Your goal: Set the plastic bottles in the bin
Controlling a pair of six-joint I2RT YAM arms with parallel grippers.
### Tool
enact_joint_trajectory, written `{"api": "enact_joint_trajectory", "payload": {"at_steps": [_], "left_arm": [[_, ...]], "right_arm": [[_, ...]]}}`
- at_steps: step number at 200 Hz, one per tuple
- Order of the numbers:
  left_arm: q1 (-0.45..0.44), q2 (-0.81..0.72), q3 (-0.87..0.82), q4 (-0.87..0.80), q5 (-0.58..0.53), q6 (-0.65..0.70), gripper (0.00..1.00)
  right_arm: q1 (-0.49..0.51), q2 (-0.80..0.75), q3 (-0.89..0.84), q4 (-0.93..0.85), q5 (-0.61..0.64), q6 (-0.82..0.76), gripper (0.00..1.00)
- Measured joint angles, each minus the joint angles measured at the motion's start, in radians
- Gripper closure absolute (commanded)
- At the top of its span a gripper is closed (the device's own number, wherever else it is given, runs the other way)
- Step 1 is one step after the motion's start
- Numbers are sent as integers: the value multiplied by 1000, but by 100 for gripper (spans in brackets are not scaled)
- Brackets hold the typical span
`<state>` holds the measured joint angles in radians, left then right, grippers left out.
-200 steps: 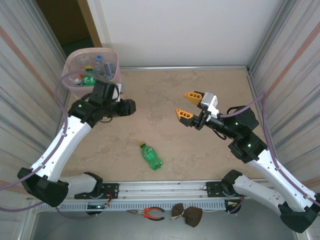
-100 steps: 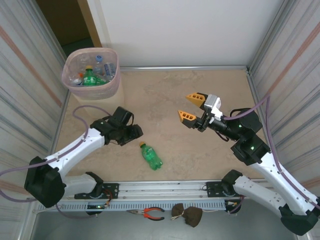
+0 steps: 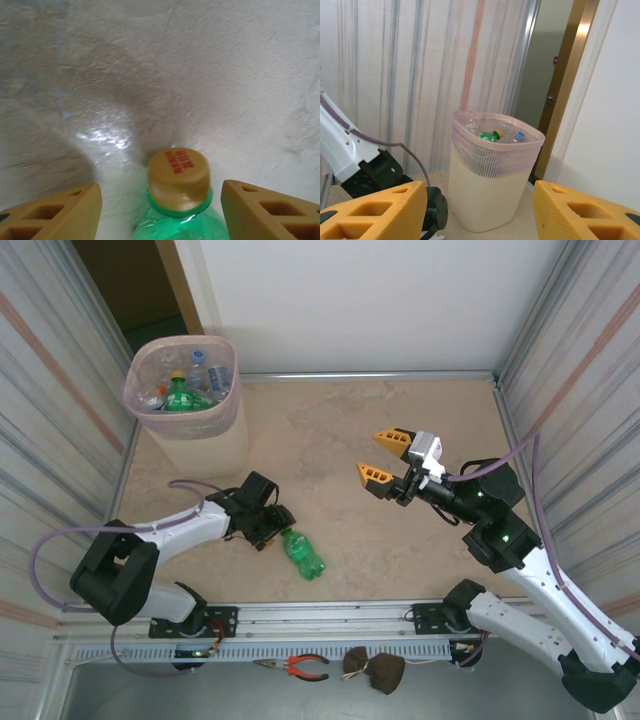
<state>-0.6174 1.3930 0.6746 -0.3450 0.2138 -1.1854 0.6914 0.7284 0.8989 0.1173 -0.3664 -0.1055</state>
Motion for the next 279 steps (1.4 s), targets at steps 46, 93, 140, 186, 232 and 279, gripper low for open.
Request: {"api": "enact_joint_trajectory", "payload": {"at_steps": [46, 93, 140, 186, 232, 279], "left_arm": [[0, 53, 0, 76, 27, -17, 44], [0, 72, 0, 81, 31, -17, 54], [0, 76, 0, 87, 32, -16, 61], [0, 77, 19, 80, 29, 1, 68], [0, 40, 134, -25, -12, 108, 72], [0, -49, 324, -143, -72, 316, 79]], "right_arm": [[0, 4, 0, 0, 1, 0, 43], [-6, 8, 0, -1, 3, 0, 43], [-6, 10, 0, -1, 4, 0, 42], [-6, 10, 0, -3, 7, 0, 43], [-6, 10, 0, -9, 8, 0, 43], [-11, 10, 0, -15, 24, 0, 43]]}}
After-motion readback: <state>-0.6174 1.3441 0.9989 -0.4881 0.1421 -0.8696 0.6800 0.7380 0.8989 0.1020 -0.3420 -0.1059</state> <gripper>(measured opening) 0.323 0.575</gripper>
